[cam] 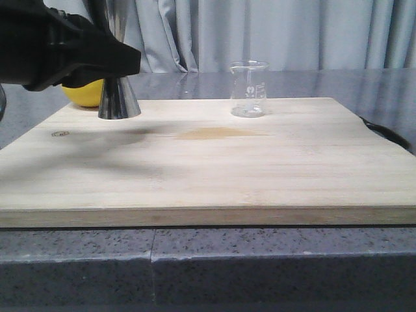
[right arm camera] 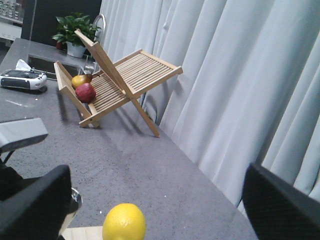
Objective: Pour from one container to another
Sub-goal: 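Lower the steel jigger with the left gripper onto the board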
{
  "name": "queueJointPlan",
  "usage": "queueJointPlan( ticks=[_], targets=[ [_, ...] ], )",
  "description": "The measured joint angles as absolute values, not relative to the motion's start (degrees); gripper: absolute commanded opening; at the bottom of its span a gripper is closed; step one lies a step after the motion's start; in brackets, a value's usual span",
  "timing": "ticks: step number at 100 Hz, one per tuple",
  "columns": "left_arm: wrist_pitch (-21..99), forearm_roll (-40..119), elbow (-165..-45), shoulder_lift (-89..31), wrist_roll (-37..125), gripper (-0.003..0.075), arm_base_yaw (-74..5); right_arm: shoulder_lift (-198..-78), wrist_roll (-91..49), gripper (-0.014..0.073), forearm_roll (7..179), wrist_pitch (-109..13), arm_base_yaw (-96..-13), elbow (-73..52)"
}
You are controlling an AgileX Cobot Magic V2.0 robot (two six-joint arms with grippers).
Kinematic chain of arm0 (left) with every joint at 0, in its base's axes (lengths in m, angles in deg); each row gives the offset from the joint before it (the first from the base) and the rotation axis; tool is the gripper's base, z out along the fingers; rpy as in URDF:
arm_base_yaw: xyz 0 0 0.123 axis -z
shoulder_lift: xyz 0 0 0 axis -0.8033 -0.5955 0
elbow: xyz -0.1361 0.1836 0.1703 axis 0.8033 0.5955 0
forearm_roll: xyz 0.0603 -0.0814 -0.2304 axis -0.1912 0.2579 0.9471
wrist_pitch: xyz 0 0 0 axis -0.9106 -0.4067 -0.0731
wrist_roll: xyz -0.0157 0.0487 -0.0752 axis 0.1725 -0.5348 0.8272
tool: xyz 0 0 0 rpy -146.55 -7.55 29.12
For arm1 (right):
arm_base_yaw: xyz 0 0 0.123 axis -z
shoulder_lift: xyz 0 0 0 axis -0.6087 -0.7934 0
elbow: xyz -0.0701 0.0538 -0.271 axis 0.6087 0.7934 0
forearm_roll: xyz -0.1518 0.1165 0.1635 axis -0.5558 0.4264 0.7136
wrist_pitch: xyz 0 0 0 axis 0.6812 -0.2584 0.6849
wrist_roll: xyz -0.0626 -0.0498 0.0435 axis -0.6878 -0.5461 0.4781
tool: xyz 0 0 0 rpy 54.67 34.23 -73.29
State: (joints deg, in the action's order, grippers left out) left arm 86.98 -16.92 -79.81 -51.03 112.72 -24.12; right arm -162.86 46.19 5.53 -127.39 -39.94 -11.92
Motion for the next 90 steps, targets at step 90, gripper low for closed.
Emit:
queueJointPlan(
  ticks=[90],
  targets=[
    [91.4, -20.1, -80.0, -57.2, 112.6, -0.0019, -24.3, -160.0, 49.6, 0.0627, 4.9, -127.5, -39.9, -11.9]
  ],
)
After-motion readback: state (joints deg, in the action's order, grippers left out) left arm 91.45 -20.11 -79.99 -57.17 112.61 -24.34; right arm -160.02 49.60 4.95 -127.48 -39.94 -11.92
